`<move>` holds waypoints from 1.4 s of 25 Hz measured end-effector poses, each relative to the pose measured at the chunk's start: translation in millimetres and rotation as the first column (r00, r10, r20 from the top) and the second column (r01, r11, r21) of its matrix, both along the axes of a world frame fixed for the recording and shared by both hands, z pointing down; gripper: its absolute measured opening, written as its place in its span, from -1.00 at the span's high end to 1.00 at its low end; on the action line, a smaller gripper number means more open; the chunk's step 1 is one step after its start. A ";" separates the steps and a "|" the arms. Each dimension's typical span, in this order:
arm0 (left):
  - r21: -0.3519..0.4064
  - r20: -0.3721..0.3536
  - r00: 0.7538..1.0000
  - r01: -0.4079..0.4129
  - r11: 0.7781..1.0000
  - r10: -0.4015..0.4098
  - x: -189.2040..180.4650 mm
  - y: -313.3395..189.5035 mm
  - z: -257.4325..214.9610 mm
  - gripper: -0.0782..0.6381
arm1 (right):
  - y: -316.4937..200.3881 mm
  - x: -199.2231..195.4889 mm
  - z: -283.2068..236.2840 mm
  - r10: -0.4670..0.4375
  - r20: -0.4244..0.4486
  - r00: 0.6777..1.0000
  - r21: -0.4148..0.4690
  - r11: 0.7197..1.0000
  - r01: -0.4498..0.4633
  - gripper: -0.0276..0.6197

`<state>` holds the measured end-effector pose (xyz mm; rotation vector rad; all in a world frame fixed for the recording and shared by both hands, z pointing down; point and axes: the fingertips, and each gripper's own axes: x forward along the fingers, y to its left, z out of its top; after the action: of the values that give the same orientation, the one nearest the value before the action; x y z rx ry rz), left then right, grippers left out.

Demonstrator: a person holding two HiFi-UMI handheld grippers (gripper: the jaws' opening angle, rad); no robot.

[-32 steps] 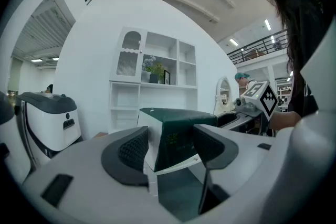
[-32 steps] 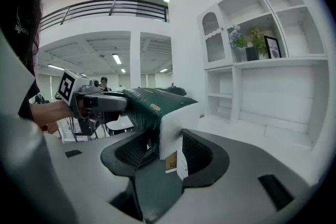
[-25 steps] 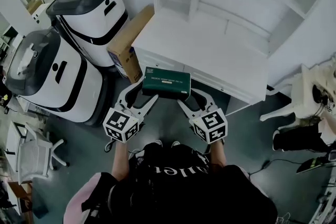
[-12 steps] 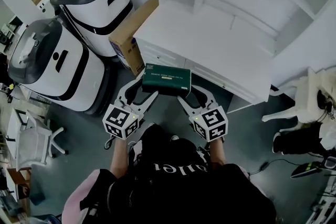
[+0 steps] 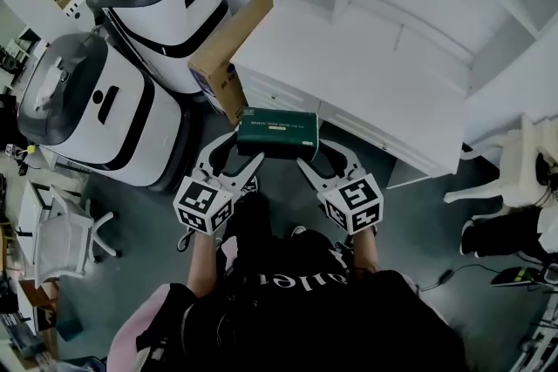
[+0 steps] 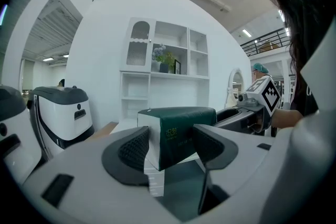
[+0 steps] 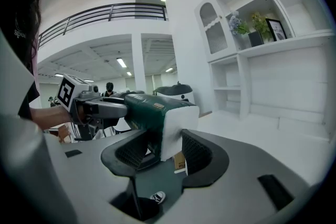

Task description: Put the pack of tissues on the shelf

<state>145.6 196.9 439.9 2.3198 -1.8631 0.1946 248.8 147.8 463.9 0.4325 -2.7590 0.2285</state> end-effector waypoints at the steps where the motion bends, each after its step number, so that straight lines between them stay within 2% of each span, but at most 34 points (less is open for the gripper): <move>1: 0.000 -0.004 1.000 -0.002 1.000 0.002 -6.9 -2.4 2.0 0.02 | -2.7 -6.9 1.8 0.002 -0.002 1.000 -0.004 1.000 -0.002 0.20; 6: 0.004 -0.013 1.000 -0.018 1.000 0.018 -54.8 -23.7 8.3 0.02 | -21.7 -53.7 7.1 0.026 -0.010 1.000 -0.014 1.000 -0.027 0.21; 14: 0.032 -0.003 0.995 -0.097 0.995 0.097 -157.1 -76.5 -2.2 0.02 | -66.2 -153.2 1.0 0.111 -0.010 0.994 -0.020 0.994 -0.111 0.22; 19: 0.054 -0.014 0.990 -0.140 0.989 0.141 -202.1 -103.0 -9.2 0.02 | -87.6 -196.5 -4.7 0.159 -0.009 0.987 -0.027 0.987 -0.159 0.22; 27: 0.065 -0.032 0.978 -0.204 0.977 0.207 -252.7 -123.5 -6.3 0.02 | -104.7 -245.2 -2.5 0.216 -0.041 0.976 -0.015 0.976 -0.217 0.22; 35: 0.067 -0.051 0.960 -0.273 0.960 0.277 -258.7 -137.5 1.3 0.02 | -110.7 -249.0 2.4 0.283 -0.074 0.956 -0.017 0.958 -0.285 0.22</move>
<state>-113.1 59.4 441.2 2.5889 -1.5329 0.1015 -0.2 37.1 466.3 0.8148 -2.6132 0.3140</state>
